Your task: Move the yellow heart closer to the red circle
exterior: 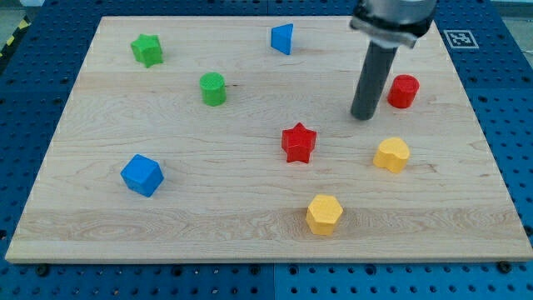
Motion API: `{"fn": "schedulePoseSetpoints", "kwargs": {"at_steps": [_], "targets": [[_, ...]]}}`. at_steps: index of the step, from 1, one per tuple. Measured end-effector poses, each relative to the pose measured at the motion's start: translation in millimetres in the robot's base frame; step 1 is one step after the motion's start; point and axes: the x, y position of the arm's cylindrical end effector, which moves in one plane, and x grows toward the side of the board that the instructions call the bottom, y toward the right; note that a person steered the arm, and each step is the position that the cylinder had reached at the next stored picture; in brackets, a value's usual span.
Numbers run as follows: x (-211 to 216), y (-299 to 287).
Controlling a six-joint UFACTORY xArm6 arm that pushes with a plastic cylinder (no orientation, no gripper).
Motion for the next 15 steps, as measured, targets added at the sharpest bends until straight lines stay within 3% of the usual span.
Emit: {"fn": "schedulePoseSetpoints", "kwargs": {"at_steps": [1, 4, 7, 8, 13, 14, 15], "targets": [[41, -16], [77, -13], [69, 45], [92, 70], [37, 63], [37, 13], [10, -19]]}}
